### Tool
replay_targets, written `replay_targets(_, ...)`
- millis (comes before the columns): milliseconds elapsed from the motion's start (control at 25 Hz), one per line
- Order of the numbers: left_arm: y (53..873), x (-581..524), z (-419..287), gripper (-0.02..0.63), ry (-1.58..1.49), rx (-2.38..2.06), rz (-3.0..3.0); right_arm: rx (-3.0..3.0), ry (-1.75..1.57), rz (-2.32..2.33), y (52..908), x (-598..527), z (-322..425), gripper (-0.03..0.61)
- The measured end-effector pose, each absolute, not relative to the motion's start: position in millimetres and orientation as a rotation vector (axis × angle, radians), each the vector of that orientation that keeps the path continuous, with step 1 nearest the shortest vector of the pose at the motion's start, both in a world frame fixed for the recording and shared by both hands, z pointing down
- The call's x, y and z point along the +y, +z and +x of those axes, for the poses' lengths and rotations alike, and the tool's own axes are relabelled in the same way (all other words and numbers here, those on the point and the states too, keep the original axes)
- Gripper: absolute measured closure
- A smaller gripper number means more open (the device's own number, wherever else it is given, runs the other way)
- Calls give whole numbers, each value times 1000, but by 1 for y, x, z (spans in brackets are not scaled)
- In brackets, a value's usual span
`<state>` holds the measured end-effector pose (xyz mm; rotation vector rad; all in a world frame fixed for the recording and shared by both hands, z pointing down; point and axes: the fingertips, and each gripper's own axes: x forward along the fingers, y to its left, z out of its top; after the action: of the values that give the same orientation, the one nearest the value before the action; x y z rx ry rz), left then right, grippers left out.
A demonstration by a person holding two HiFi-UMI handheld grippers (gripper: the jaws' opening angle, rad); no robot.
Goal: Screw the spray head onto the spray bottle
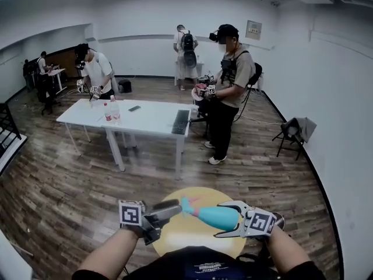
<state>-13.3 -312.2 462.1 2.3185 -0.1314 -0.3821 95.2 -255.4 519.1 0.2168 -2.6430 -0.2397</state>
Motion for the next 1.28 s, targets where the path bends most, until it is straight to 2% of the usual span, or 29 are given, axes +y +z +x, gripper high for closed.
replay_targets(80, 467, -303, 30, 258, -195, -82, 2401, -2627, -280, 165, 520, -251, 80, 112)
replay_targets(120, 466, -298, 42, 395, -141, -62, 2474, -2633, -288, 146, 520, -250, 76, 112)
replay_targets(200, 462, -287, 52, 422, -74, -4, 2615, -2667, -274, 116, 518, -248, 75, 112)
replay_targets(400, 464, -266, 58, 423, 45, 104, 2793, -2671, -257, 60, 519, -239, 82, 115)
replay_targets(640, 472, -279, 40, 412, -76, 29, 2580, -2676, -219, 38, 520, -241, 72, 115)
replay_targets(680, 476, -280, 30, 396, -111, -6, 2551, -2679, -218, 41, 521, -241, 71, 114)
replay_targets(720, 481, -284, 15, 315, -156, -57, 2525, -2690, -208, 55, 522, -243, 73, 114)
replay_targets(1000, 505, -330, -122, 304, -447, -470, 2301, -2749, -93, 303, 526, -274, 131, 112)
replay_targets(1120, 499, -334, -100, 304, -431, -407, 2314, -2711, -112, 289, 527, -276, 126, 112)
replay_targets(1280, 480, -320, -5, 301, -311, -155, 2397, -2665, -210, 153, 525, -263, 87, 112)
